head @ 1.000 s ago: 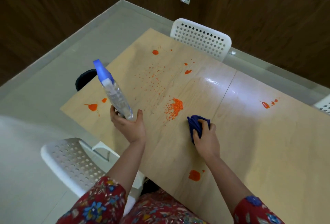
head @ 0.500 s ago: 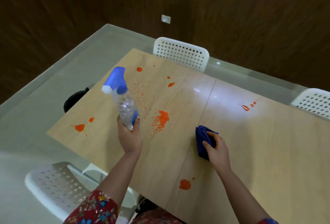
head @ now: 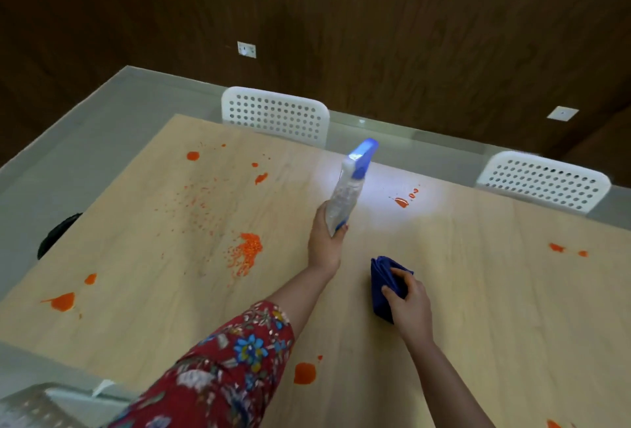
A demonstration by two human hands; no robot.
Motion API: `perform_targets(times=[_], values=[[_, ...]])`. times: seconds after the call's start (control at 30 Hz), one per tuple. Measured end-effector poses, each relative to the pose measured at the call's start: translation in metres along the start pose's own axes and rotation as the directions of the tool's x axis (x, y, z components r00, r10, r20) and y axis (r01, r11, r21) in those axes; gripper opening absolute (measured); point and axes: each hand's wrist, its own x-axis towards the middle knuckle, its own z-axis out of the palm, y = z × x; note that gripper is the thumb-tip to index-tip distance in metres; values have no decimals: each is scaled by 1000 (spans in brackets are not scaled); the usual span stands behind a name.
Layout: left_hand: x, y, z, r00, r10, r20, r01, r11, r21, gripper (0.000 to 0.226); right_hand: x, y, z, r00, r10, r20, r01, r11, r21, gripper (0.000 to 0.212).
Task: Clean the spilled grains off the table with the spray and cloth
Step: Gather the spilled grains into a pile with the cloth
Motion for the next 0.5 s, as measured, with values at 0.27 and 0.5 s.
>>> perform_targets(times=[0.27,0.5], values=[[0,-14,-16,974,33,222,-72,983,170,69,-11,-4,22,981,-117,156,150,964,-221,44],[-28,-57,-161,961,263,-87,-154,770,619,45,-14,-44,88,946,-206,250,268,930,-251,51]])
